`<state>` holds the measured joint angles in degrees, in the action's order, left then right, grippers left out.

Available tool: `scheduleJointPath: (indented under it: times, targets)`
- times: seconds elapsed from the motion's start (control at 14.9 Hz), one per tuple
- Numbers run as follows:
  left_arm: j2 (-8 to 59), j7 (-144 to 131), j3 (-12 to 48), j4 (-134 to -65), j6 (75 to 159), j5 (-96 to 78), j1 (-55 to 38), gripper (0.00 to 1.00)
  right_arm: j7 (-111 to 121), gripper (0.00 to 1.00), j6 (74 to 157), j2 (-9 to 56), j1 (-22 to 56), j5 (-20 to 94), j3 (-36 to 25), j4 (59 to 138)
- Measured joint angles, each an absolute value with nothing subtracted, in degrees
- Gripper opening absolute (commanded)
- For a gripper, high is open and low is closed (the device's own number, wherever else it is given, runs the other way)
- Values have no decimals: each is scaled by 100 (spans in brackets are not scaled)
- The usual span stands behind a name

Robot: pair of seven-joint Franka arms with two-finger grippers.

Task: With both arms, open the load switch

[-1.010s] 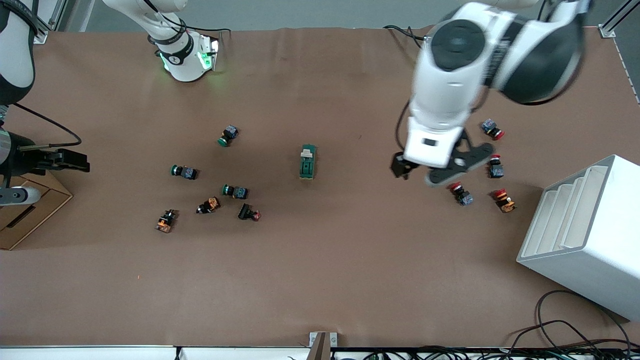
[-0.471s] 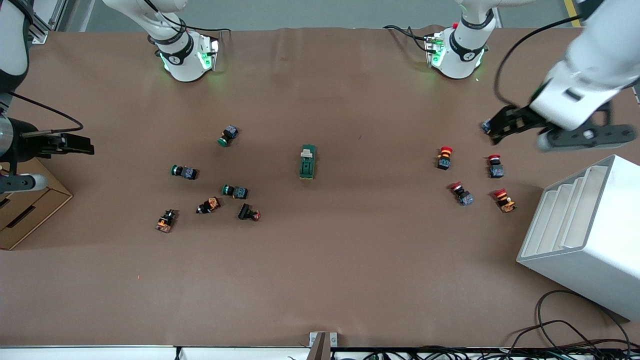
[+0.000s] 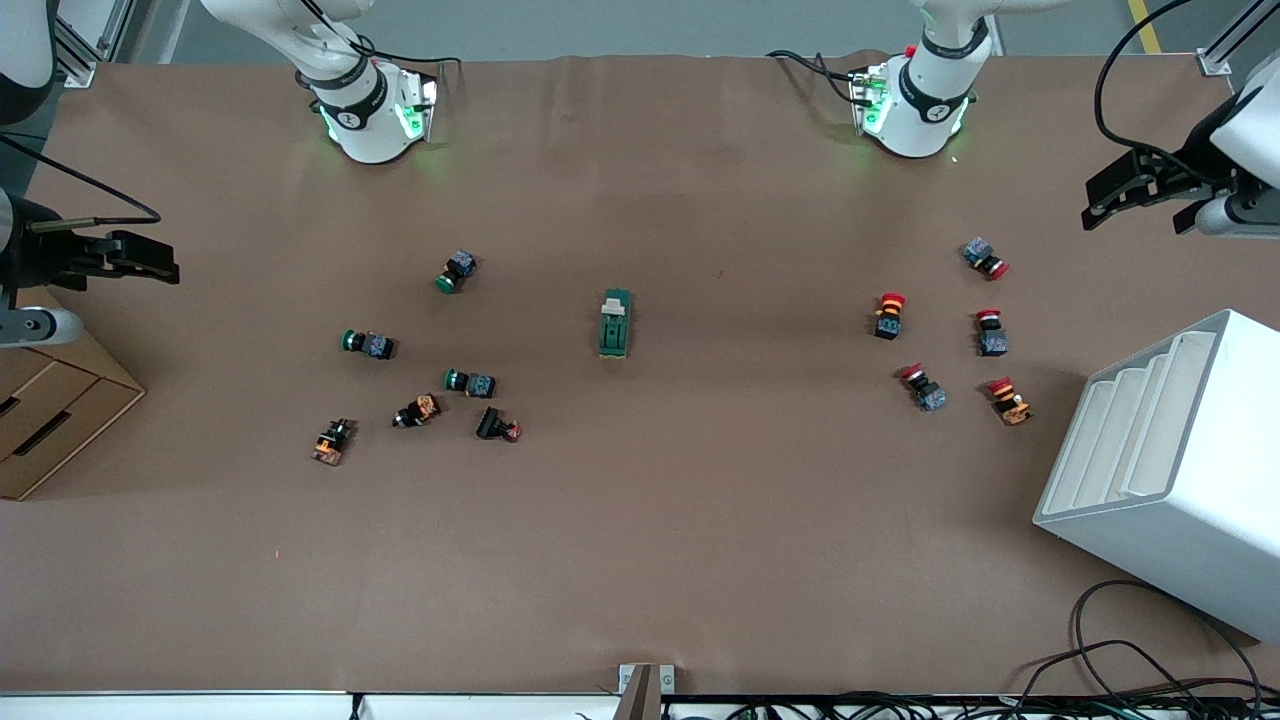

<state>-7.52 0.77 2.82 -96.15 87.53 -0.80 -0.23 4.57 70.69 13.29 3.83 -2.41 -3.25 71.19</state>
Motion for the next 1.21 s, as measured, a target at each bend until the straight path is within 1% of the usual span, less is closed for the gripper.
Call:
scheduleJointPath:
  times: [0.2, 0.47, 0.61, 0.94, 1.21]
  targets:
    - [-876, 77, 314, -9652, 8759, 227, -289, 100, 457, 100, 7263, 1039, 383, -224, -379, 7541]
    - [-885, 77, 305, -9644, 8828, 234, -335, 100, 457, 100, 7778, 238, 379, -209, -442, 8486]
    - [-884, 77, 295, -9641, 8839, 223, -335, 100, 458, 100, 7857, -121, 328, -208, -467, 8793]
    - [-882, 77, 298, -9640, 8845, 174, -344, 100, 462, 100, 7876, -703, 211, -200, -448, 9142]
    - [-864, 76, 297, -9640, 8845, 53, -346, 100, 466, 100, 7898, -974, 184, -197, -385, 9332]
